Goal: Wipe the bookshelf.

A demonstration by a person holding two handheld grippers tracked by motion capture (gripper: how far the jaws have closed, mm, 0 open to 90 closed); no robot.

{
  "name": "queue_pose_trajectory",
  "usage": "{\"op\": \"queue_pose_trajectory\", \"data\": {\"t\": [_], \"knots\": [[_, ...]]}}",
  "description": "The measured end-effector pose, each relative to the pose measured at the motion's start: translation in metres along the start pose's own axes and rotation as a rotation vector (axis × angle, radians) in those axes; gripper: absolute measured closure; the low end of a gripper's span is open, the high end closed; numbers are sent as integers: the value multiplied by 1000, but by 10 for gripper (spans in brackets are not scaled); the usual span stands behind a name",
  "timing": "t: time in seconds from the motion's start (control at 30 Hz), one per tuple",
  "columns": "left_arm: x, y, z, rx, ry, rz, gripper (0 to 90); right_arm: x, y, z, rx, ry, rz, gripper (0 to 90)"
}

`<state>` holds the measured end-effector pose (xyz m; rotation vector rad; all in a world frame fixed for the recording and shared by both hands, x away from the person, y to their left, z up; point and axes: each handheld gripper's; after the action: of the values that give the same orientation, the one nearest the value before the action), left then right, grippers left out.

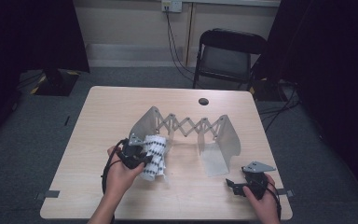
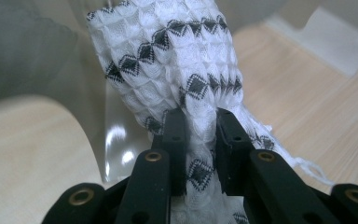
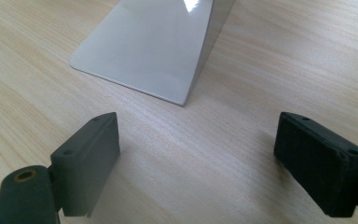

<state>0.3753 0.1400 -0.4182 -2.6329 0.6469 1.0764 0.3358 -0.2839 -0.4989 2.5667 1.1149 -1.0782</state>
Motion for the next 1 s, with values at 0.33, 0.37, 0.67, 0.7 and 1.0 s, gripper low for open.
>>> {"op": "queue_pose_trajectory", "data": {"t": [0.33, 0.37, 0.67, 0.7, 1.0], "knots": [[-15, -6, -47, -15, 87, -52, 762, 0, 0, 0, -1, 1, -1, 135], [-14, -7, -48, -22, 87, -58, 761, 0, 0, 0, 0, -1, -1, 135], [11, -3, -38, -12, 30, -67, 762, 0, 0, 0, -1, 1, -1, 135], [14, -3, -36, -12, 18, -63, 762, 0, 0, 0, 0, 0, 0, 135], [32, 1, -25, -15, -21, -70, 762, 0, 0, 0, 0, 0, 0, 135]]}}
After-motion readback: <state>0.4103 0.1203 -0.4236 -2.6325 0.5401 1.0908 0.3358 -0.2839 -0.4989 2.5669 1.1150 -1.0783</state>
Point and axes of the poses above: each handheld gripper's, and its own axes: x roughly forward along the jaws, z roughly out of its underside, y roughly to its right, and after that the axes turned 12 degrees about -z, right-handed
